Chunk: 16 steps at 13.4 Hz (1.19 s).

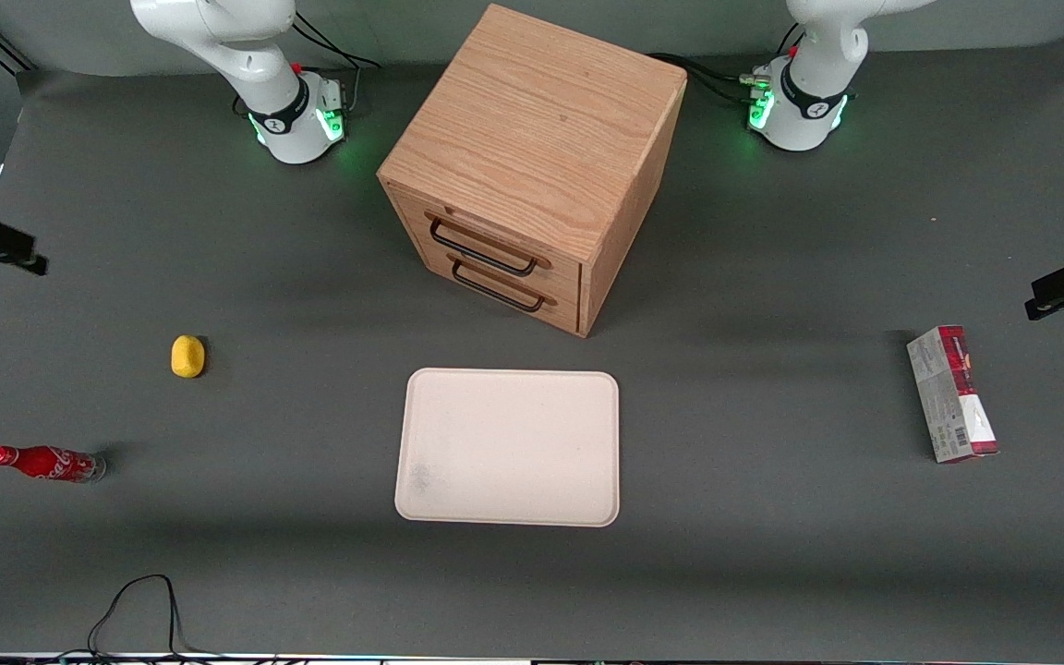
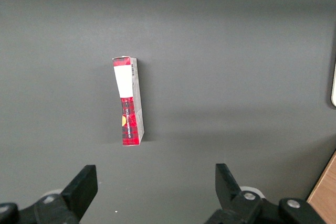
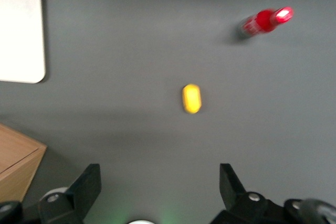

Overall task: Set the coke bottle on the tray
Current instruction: 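Move the right gripper toward the red Coca-Cola bottle lying on the table, then lower the open right gripper over the red bottle's body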

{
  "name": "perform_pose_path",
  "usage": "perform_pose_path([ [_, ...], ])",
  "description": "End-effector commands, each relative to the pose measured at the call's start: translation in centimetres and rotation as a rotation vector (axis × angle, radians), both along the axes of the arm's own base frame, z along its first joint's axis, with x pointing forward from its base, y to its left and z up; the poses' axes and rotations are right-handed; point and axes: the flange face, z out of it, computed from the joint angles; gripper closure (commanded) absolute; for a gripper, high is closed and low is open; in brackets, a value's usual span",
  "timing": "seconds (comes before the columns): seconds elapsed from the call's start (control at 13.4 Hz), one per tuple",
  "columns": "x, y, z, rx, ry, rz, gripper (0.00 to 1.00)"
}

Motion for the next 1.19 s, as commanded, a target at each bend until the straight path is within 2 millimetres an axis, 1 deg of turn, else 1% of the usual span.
perform_pose_path([
  [0.0, 4.5, -5.4, -0.4, 0.000, 0.022, 0.043, 0.00],
  [0.07, 5.6, -7.7, -0.1, -0.009, 0.006, 0.042, 0.00],
  [0.22, 7.6, -12.9, -1.5, -0.010, -0.022, 0.077, 0.00],
  [0.3, 7.9, -15.2, -2.3, -0.005, -0.038, 0.056, 0.00],
  [0.37, 8.2, -16.3, -2.8, -0.005, -0.065, 0.051, 0.00],
  [0.45, 8.3, -17.3, -2.7, -0.009, -0.098, 0.047, 0.00],
  [0.52, 8.4, -18.5, -3.4, -0.003, -0.112, 0.051, 0.00],
  [0.6, 8.5, -19.5, -4.6, 0.006, -0.110, 0.056, 0.00],
  [0.67, 8.9, -19.8, -5.6, 0.011, -0.106, 0.058, 0.00],
  [0.75, 9.2, -19.9, -6.5, 0.015, -0.096, 0.062, 0.00],
  [0.97, 9.5, -20.0, -8.0, 0.024, -0.074, 0.071, 0.00],
  [1.04, 9.8, -20.1, -8.9, 0.029, -0.063, 0.079, 0.00],
  [1.12, 10.4, -20.2, -10.6, 0.030, -0.055, 0.083, 0.00],
])
